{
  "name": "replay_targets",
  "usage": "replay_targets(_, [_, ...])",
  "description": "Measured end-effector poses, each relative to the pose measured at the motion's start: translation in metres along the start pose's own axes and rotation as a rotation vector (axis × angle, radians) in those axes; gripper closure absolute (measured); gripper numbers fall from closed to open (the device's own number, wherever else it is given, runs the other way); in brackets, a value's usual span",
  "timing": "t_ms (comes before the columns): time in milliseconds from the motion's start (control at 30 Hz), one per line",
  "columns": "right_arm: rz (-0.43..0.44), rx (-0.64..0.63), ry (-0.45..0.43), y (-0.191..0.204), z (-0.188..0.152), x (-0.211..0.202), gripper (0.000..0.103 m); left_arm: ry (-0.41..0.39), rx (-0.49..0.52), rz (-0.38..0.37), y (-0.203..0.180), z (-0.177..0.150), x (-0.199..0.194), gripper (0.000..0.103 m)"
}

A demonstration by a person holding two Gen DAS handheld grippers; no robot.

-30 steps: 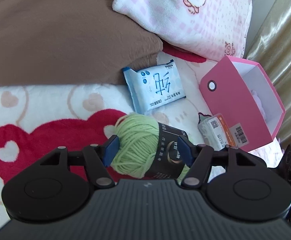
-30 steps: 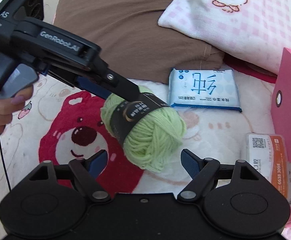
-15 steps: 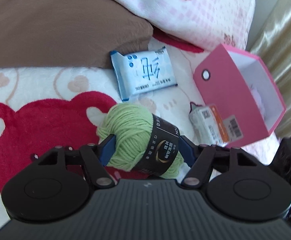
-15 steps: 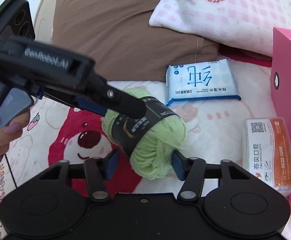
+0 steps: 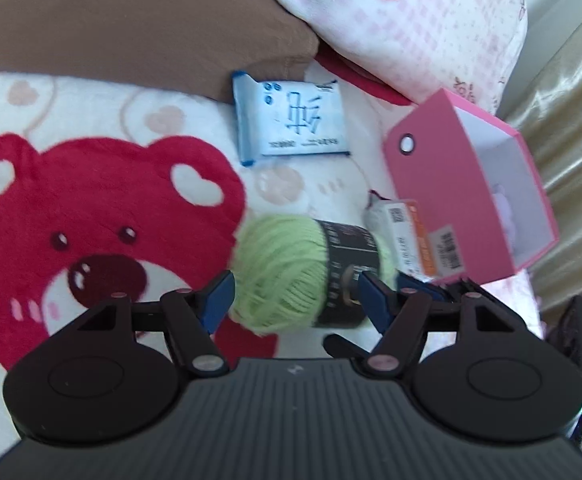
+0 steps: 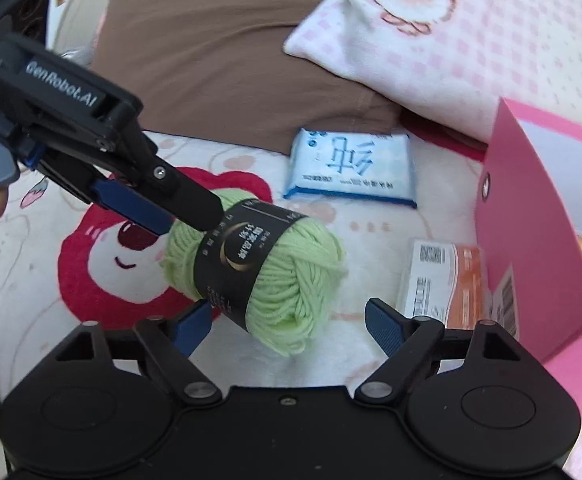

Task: Organize objects
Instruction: 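Close the left gripper on the green yarn ball, then lift the yarn ball with the left gripper and carry it into the pink box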

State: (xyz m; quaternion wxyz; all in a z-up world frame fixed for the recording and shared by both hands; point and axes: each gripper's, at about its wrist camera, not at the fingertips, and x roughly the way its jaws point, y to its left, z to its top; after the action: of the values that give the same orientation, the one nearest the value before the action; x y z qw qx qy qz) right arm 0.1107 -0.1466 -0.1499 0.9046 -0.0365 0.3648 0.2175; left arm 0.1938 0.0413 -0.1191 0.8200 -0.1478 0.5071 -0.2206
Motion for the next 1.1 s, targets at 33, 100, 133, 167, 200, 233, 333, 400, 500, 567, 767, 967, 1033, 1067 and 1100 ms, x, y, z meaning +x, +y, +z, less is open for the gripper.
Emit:
replay_targets(33, [0.006, 0.067, 0.004, -0.001, -0.003, 0.002, 0.016, -0.005, 0.006, 0.016, 0.002, 0.001, 0.002, 0.036])
replay_targets(100, [0.06, 0.145, 0.014, 0.0, -0.009, 0.008, 0.016, -0.037, -0.006, 0.006, 0.006, 0.002, 0.004, 0.036])
replay_targets(133, [0.064, 0.144, -0.001, 0.002, -0.01, 0.009, 0.017, -0.053, -0.027, -0.006, 0.008, 0.002, 0.004, 0.036])
replay_targets(167, [0.051, 0.109, -0.021, 0.007, -0.011, 0.009, 0.017, -0.054, -0.044, -0.019, 0.009, 0.002, 0.006, 0.036])
replay_targets(200, [0.033, 0.061, -0.041, 0.011, -0.01, 0.009, 0.017, -0.047, -0.055, -0.035, 0.01, 0.002, 0.007, 0.036])
replay_targets(233, [0.014, 0.02, -0.057, 0.015, -0.01, 0.009, 0.017, -0.033, -0.057, -0.049, 0.009, 0.002, 0.01, 0.037])
replay_targets(333, [0.007, -0.009, -0.069, 0.017, -0.01, 0.01, 0.023, -0.017, -0.017, -0.034, -0.001, -0.003, 0.016, 0.039])
replay_targets(400, [0.001, -0.008, -0.065, 0.017, -0.011, 0.01, 0.033, -0.007, -0.002, -0.037, -0.007, -0.005, 0.017, 0.043])
replay_targets(500, [-0.001, -0.034, -0.06, 0.016, -0.009, 0.007, 0.04, 0.012, 0.021, -0.034, -0.017, -0.008, 0.013, 0.045])
replay_targets(567, [0.0, -0.054, -0.058, 0.019, -0.008, 0.002, 0.041, 0.011, 0.033, -0.032, -0.024, -0.011, 0.006, 0.045])
replay_targets(767, [0.02, -0.106, -0.02, 0.023, -0.006, -0.018, 0.041, 0.0, 0.091, 0.021, -0.049, -0.031, -0.009, 0.045])
replay_targets(967, [0.019, -0.099, 0.038, 0.025, -0.004, -0.051, 0.04, 0.027, 0.184, 0.042, -0.083, -0.052, -0.03, 0.046])
replay_targets(1033, [0.004, -0.103, 0.033, 0.028, -0.007, -0.067, 0.04, 0.024, 0.188, 0.027, -0.092, -0.058, -0.041, 0.046])
replay_targets(1067, [0.001, -0.106, 0.029, 0.029, -0.008, -0.075, 0.04, 0.021, 0.19, 0.018, -0.096, -0.06, -0.046, 0.046])
replay_targets(1100, [0.0, -0.103, 0.03, 0.029, -0.008, -0.082, 0.04, 0.018, 0.193, 0.01, -0.101, -0.062, -0.051, 0.046])
